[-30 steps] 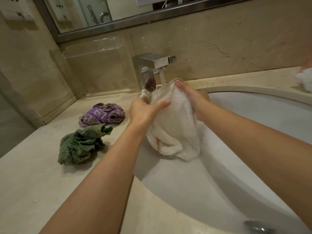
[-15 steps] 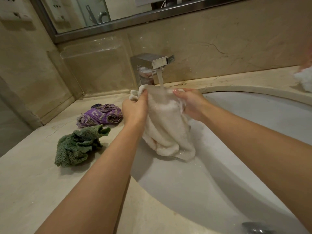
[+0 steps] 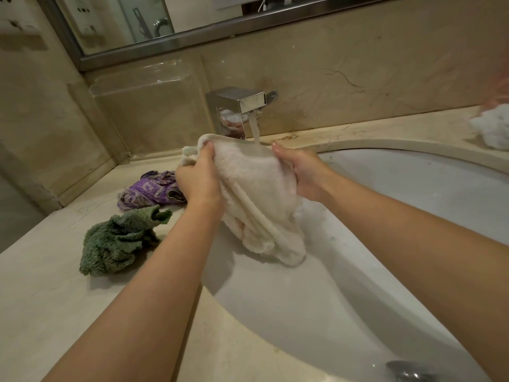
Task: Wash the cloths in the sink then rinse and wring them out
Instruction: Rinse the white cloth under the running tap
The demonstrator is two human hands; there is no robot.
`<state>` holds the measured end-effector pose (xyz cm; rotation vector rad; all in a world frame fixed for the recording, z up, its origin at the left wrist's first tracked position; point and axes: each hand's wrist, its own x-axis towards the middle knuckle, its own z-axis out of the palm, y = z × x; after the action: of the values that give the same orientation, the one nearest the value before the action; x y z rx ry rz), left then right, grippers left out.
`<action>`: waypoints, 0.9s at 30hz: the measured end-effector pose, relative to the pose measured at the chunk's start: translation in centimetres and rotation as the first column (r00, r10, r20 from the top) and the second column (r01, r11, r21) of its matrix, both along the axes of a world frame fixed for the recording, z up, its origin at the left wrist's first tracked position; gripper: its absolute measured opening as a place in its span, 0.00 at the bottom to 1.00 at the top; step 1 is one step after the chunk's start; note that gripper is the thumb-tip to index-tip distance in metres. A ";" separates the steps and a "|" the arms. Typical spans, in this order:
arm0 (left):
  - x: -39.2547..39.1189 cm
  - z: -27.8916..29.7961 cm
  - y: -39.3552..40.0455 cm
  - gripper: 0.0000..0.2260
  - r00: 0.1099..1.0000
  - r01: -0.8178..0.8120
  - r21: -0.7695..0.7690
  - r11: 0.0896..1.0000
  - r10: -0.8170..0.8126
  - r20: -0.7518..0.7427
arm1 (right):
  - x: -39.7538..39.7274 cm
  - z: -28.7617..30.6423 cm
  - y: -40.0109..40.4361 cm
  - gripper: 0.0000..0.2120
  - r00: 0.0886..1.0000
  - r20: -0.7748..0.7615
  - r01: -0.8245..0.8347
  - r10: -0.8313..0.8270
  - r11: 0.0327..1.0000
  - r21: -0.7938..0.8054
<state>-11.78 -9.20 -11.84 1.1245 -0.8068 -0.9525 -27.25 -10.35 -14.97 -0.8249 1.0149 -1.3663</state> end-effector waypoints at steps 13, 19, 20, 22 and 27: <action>0.6 0.4 0.0 0.08 0.948 -0.116 0.003 0.993 0.112 -0.298 | 2.2 0.2 -0.3 0.13 0.972 -0.206 0.102 -0.113 0.993 -0.064; 0.6 0.3 -0.3 0.07 0.949 -0.064 0.000 0.998 0.061 -0.310 | 1.9 -0.3 -0.6 0.20 0.948 -0.286 0.123 -0.136 0.990 -0.063; 0.6 0.3 -0.3 0.07 0.948 -0.062 0.000 0.998 0.059 -0.314 | 1.9 -0.3 -0.6 0.21 0.953 -0.272 0.119 -0.132 0.991 -0.063; 0.6 0.3 -0.4 0.06 0.947 -0.048 -0.004 0.999 0.045 -0.317 | 1.6 -0.4 -0.7 0.22 0.973 -0.214 0.072 -0.084 0.996 -0.060; 1.2 -0.2 -1.2 0.16 0.901 0.238 -0.094 0.967 -0.256 -0.349 | 1.0 -1.0 -0.7 0.45 0.904 -0.275 -0.345 0.328 0.938 -0.014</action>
<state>-10.56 -10.45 -12.04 0.7807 -0.6759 -1.3011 -26.27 -11.02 -16.02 -1.1988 0.9832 -1.0095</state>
